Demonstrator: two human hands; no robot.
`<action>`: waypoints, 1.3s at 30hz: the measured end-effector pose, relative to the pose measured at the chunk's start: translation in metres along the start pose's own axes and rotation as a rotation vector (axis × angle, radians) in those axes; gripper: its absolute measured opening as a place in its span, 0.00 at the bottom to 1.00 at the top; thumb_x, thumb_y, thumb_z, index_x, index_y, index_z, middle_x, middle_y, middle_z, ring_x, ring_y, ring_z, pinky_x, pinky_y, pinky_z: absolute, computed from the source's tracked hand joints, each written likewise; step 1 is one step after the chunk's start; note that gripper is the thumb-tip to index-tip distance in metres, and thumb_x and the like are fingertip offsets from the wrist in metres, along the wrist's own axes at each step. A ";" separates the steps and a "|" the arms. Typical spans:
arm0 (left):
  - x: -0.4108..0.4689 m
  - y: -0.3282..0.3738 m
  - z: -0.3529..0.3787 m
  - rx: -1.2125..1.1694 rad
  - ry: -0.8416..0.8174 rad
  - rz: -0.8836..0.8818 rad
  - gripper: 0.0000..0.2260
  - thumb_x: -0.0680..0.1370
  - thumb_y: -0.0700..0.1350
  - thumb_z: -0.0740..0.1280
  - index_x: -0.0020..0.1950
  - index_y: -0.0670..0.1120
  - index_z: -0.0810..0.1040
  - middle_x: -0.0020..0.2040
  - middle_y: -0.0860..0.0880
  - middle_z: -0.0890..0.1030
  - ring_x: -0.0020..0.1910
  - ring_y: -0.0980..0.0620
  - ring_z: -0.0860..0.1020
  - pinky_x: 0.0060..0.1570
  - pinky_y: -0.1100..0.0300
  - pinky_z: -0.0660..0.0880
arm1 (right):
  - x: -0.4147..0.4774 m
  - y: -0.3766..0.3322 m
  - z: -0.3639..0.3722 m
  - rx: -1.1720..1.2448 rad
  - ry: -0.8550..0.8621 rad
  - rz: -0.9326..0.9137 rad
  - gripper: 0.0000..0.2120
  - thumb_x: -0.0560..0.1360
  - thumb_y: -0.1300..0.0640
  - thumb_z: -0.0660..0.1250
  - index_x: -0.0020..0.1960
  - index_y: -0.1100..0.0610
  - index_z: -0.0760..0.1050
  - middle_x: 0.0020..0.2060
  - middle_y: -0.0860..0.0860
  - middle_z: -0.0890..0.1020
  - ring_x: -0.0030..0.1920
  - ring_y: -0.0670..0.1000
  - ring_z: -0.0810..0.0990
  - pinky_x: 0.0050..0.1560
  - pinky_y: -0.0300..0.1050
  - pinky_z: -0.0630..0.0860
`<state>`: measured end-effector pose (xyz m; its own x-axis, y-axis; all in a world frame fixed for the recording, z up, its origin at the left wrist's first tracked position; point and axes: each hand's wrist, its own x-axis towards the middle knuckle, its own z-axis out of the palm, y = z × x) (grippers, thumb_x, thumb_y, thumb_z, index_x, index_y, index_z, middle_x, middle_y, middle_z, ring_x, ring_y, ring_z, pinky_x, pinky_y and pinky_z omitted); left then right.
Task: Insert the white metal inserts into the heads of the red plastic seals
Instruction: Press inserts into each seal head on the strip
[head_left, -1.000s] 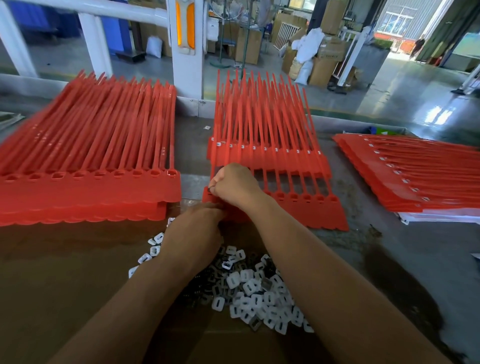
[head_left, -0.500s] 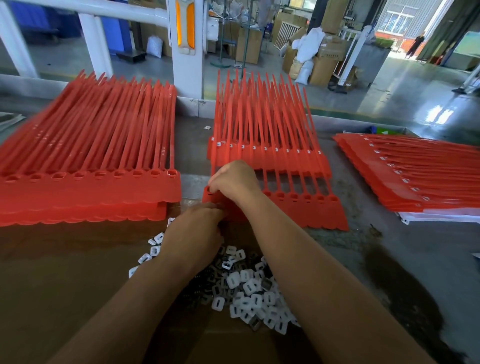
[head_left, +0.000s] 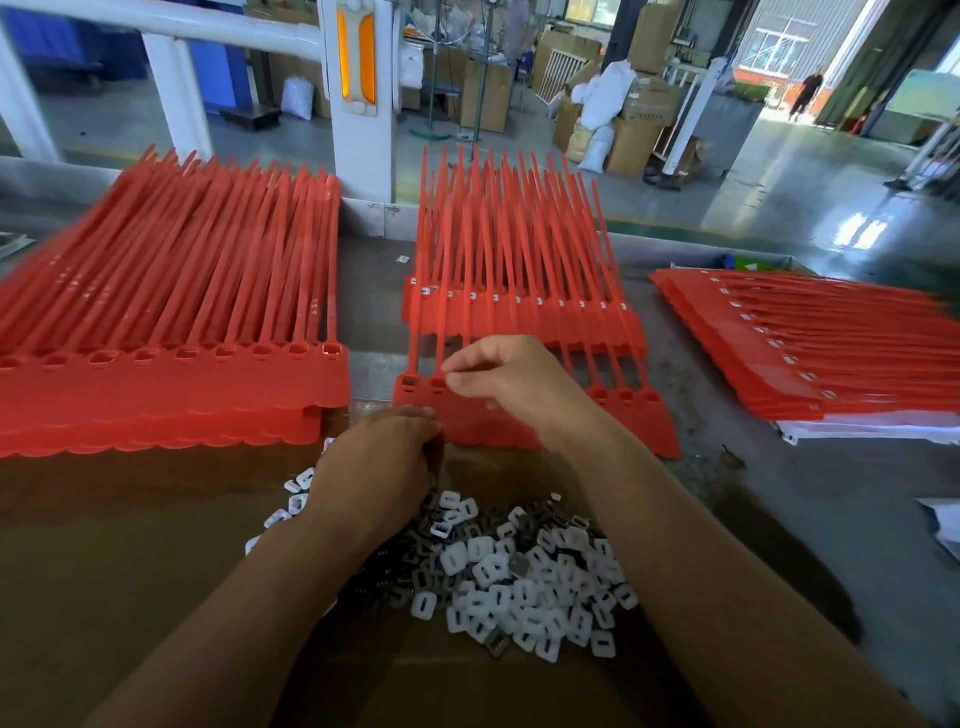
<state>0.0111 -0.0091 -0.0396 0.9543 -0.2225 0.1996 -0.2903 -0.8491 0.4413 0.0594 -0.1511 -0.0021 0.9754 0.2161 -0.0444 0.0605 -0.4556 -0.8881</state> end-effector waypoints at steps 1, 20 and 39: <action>0.000 -0.001 0.000 0.003 -0.003 -0.004 0.19 0.75 0.36 0.58 0.62 0.48 0.77 0.67 0.53 0.73 0.66 0.54 0.69 0.65 0.59 0.65 | -0.007 0.000 -0.005 -0.031 -0.028 0.000 0.06 0.72 0.58 0.70 0.40 0.47 0.78 0.36 0.38 0.80 0.38 0.34 0.77 0.39 0.32 0.68; 0.003 -0.001 0.000 -0.024 -0.029 -0.065 0.22 0.75 0.33 0.56 0.66 0.49 0.73 0.69 0.54 0.69 0.70 0.56 0.64 0.68 0.61 0.59 | -0.050 0.014 -0.021 -0.423 -0.322 -0.073 0.04 0.70 0.57 0.72 0.44 0.50 0.81 0.37 0.40 0.81 0.39 0.34 0.77 0.42 0.27 0.74; 0.003 0.001 -0.001 -0.017 -0.031 -0.059 0.22 0.75 0.34 0.56 0.66 0.48 0.72 0.70 0.53 0.68 0.70 0.56 0.63 0.68 0.60 0.59 | -0.050 0.010 -0.024 -0.478 -0.410 0.001 0.05 0.75 0.57 0.66 0.42 0.49 0.73 0.42 0.44 0.77 0.46 0.45 0.77 0.47 0.40 0.75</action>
<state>0.0138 -0.0100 -0.0381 0.9715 -0.1872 0.1453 -0.2341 -0.8529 0.4666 0.0161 -0.1874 0.0027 0.8206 0.4858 -0.3009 0.2403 -0.7711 -0.5896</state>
